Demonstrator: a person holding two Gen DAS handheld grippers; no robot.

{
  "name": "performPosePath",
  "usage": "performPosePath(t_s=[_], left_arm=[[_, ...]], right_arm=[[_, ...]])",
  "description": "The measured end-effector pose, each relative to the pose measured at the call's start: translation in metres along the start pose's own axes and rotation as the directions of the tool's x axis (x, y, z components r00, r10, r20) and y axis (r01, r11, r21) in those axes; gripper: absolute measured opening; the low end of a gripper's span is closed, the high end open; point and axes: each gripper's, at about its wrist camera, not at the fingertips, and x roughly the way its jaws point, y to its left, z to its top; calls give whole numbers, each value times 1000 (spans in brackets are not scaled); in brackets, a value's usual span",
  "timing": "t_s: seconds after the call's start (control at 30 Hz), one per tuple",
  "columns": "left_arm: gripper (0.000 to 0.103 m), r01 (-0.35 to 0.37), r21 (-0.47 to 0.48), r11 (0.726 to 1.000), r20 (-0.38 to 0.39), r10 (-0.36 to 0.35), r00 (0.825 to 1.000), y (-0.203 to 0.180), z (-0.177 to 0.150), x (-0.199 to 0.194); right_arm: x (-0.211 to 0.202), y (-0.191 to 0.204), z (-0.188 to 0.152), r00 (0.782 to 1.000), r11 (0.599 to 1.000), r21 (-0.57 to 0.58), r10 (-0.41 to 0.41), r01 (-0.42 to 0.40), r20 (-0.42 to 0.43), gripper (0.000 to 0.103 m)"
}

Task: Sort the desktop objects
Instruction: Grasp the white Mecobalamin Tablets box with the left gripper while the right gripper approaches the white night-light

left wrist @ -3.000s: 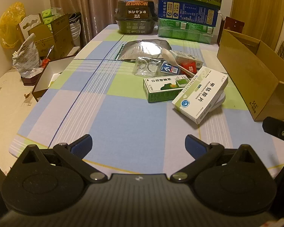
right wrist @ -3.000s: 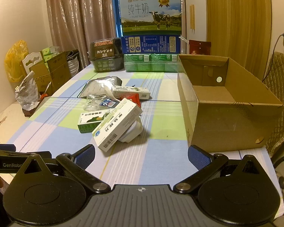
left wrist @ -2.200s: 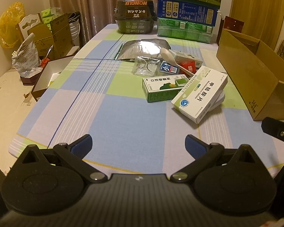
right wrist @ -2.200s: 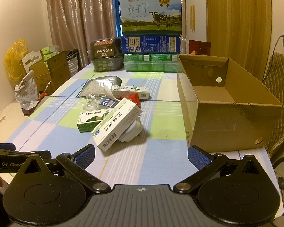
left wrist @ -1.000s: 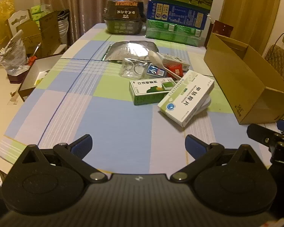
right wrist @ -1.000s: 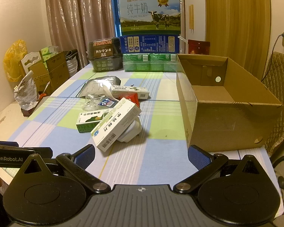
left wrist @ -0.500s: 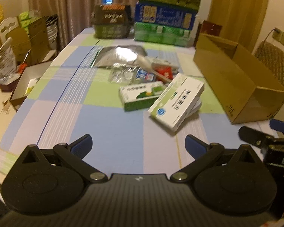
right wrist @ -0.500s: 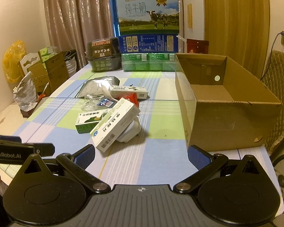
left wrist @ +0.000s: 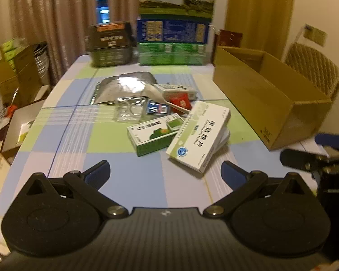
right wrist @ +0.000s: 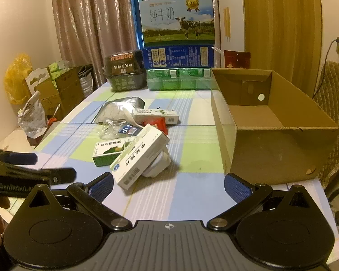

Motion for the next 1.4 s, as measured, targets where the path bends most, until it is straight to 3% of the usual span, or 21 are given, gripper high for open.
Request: performPosePath(t_s=[0.23,0.43,0.93,1.03,1.23,1.4], left_arm=[[102,77,132,988,-37,-73,997,-1,4,26],[101,184,193,964,-51,-177,983,8,9,55],[95,358,418,835,-169,-316,934,0,21,132],[91,384,403,831,-189,-335,923,3,24,147],[70,441,353,825,-220,-384,897,6,29,162],[67,422,332,843,-227,-363,904,7,28,157]], right_arm=[[22,-1,5,1000,1000,-29,9,-9,14,101],[48,0,3,1000,995,-101,26,-27,-6,101],[95,-10,3,996,980,-184,70,-78,-47,101],[97,-9,1,996,975,-209,67,-77,-53,101],[104,-13,-1,997,973,-223,39,-52,-60,101],[107,-11,-1,997,971,-233,35,-49,-66,101]])
